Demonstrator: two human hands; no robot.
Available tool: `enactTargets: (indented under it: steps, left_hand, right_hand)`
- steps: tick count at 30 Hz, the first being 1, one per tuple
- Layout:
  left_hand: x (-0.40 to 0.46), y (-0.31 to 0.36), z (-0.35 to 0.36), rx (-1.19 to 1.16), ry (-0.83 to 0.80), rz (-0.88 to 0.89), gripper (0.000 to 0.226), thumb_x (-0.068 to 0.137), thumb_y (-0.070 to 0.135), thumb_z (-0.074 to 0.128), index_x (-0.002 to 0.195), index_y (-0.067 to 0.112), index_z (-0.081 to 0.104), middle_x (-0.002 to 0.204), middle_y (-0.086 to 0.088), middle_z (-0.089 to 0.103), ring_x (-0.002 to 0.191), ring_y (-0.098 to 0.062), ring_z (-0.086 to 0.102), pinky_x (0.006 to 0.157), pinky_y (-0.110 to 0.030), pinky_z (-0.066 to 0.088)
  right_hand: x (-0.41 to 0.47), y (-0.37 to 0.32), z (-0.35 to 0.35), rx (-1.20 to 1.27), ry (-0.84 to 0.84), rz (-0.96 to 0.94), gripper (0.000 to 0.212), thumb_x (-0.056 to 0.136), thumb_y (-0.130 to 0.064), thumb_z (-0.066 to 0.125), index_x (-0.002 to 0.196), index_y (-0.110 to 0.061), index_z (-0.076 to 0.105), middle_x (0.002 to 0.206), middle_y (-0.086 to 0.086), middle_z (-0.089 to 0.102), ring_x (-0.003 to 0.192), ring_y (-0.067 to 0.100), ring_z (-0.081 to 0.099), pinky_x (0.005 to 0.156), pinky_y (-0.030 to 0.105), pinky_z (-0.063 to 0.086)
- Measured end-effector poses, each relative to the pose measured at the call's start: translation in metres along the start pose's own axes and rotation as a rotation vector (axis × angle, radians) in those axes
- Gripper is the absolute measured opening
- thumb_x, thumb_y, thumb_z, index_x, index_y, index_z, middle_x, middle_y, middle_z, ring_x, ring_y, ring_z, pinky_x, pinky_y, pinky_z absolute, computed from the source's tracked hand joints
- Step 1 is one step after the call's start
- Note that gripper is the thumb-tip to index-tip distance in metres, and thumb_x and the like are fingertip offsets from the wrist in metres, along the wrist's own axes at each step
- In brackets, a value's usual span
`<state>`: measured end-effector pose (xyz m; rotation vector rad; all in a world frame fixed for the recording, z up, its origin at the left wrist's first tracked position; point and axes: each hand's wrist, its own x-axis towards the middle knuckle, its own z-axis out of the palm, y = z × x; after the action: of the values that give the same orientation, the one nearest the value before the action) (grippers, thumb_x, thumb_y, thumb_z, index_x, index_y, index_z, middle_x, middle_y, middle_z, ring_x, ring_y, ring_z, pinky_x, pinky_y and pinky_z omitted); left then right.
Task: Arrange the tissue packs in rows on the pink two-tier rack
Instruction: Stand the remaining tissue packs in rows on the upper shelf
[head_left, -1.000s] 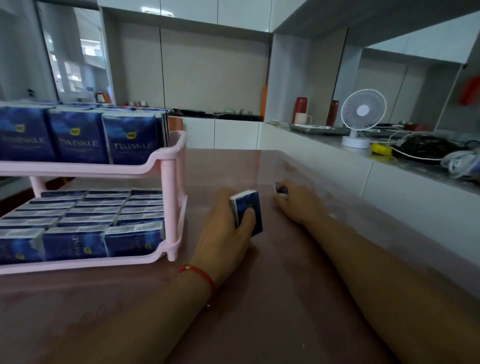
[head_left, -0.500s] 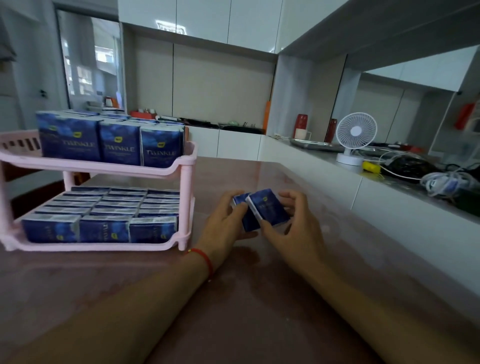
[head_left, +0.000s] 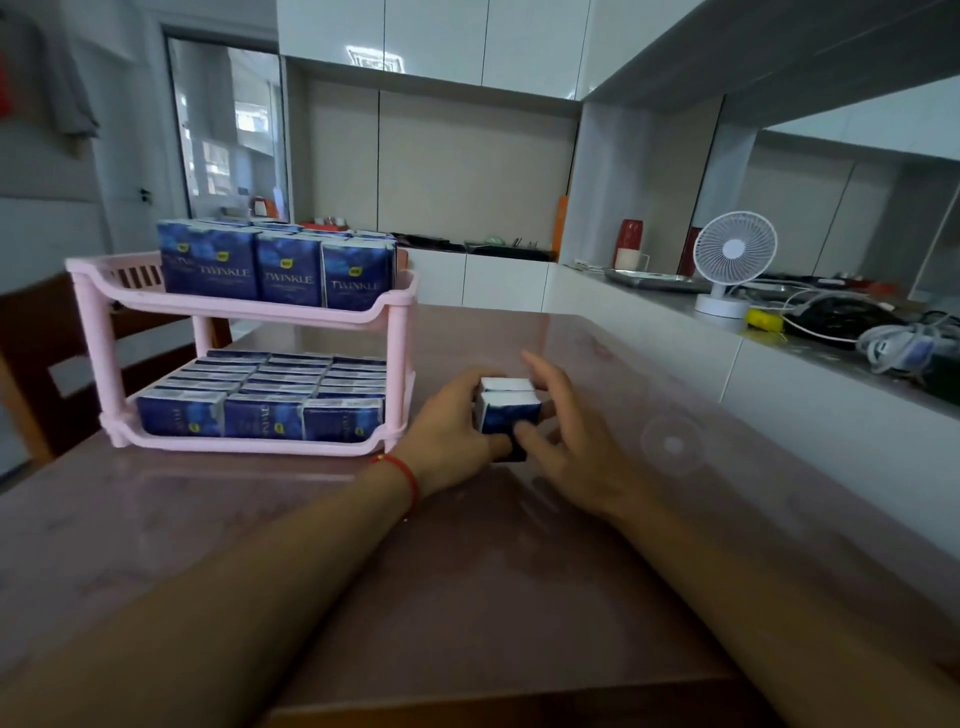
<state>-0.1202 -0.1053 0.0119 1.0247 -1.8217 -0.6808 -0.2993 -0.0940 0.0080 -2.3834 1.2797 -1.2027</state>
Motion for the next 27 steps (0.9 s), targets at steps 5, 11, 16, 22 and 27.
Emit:
enactTargets:
  steps: [5, 11, 16, 22, 27]
  left_hand:
    - [-0.012, 0.002, -0.012, -0.028, -0.130, -0.063, 0.054, 0.075, -0.003, 0.080, 0.118, 0.021, 0.059, 0.107, 0.005, 0.070, 0.088, 0.006, 0.067, 0.080, -0.013, 0.054]
    - [-0.030, 0.014, -0.030, 0.155, -0.090, 0.028, 0.061, 0.078, 0.012, 0.081, 0.132, 0.020, 0.053, 0.114, 0.007, 0.064, 0.104, -0.008, 0.064, 0.090, -0.021, 0.055]
    - [-0.047, 0.034, -0.065, 0.339, -0.093, 0.098, 0.041, 0.075, 0.022, 0.084, 0.113, 0.026, 0.068, 0.102, 0.007, 0.069, 0.094, -0.009, 0.066, 0.080, -0.031, 0.060]
    - [-0.078, 0.066, -0.160, 0.336, -0.062, 0.040, 0.040, 0.078, 0.013, 0.083, 0.113, 0.023, 0.066, 0.109, 0.002, 0.070, 0.104, -0.013, 0.067, 0.088, -0.034, 0.059]
    - [-0.087, 0.090, -0.260, 0.401, 0.070, -0.026, 0.039, 0.081, 0.003, 0.077, 0.114, 0.017, 0.064, 0.115, -0.003, 0.069, 0.111, -0.015, 0.065, 0.092, -0.030, 0.057]
  right_hand:
    - [0.000, 0.002, 0.001, -0.078, -0.045, -0.017, 0.045, 0.101, -0.031, 0.054, 0.144, -0.020, 0.048, 0.128, 0.004, 0.061, 0.093, 0.010, 0.056, 0.075, 0.008, 0.041]
    - [0.000, -0.007, 0.001, -0.054, -0.010, -0.130, 0.044, 0.094, -0.038, 0.059, 0.135, -0.021, 0.057, 0.117, -0.002, 0.065, 0.085, 0.003, 0.058, 0.075, 0.007, 0.045]
    - [-0.009, -0.032, 0.006, 0.077, -0.018, -0.158, 0.051, 0.086, -0.050, 0.057, 0.132, -0.029, 0.055, 0.111, -0.014, 0.066, 0.086, 0.005, 0.066, 0.076, 0.022, 0.056]
    - [0.007, -0.066, 0.015, 0.179, -0.060, -0.194, 0.031, 0.091, -0.046, 0.050, 0.119, -0.035, 0.057, 0.103, -0.013, 0.066, 0.083, 0.010, 0.065, 0.074, 0.039, 0.058]
    - [0.027, -0.095, 0.055, 0.290, 0.030, -0.222, 0.019, 0.095, -0.035, 0.054, 0.113, -0.033, 0.060, 0.100, -0.014, 0.069, 0.086, 0.011, 0.069, 0.075, 0.043, 0.059]
